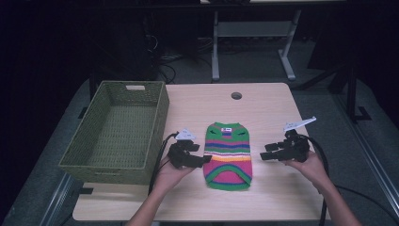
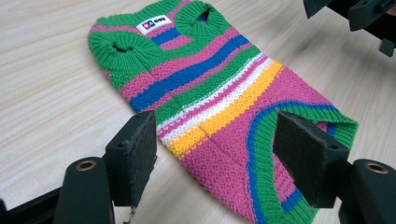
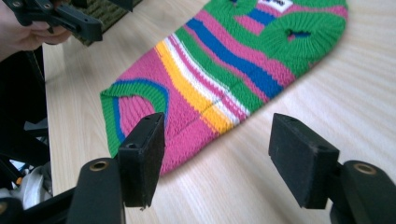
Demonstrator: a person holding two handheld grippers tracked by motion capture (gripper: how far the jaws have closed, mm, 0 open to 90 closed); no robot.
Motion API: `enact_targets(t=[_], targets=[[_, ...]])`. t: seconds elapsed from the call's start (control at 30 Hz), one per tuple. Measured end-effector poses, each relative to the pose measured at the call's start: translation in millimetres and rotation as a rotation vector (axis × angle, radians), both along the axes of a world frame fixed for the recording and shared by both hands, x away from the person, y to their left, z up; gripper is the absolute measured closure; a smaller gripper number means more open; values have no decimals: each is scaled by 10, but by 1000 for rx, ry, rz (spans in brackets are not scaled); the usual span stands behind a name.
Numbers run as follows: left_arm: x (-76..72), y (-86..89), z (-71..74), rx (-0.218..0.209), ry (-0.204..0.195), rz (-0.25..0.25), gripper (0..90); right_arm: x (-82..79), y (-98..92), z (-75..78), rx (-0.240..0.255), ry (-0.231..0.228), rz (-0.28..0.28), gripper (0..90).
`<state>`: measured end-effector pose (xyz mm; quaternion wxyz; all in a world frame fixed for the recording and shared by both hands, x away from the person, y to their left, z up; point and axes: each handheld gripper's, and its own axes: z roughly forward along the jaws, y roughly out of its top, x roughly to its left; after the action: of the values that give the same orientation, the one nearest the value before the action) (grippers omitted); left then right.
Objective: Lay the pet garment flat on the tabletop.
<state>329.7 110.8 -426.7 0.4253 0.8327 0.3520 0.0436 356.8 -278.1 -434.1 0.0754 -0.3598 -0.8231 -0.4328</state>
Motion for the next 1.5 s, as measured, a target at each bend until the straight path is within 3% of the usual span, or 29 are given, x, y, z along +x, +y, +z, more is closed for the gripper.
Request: enact_targets(t=[0.53, 1.0, 1.5], targets=[[-177, 105, 2, -13, -13, 2, 259, -201, -229, -20, -16, -20, -32, 335], [-347, 201, 3, -8, -36, 5, 253, -413, -317, -54, -19, -37, -32, 319], [-489, 277, -4, 13, -66, 6, 253, -628, -466, -130, -21, -47, -66, 311]])
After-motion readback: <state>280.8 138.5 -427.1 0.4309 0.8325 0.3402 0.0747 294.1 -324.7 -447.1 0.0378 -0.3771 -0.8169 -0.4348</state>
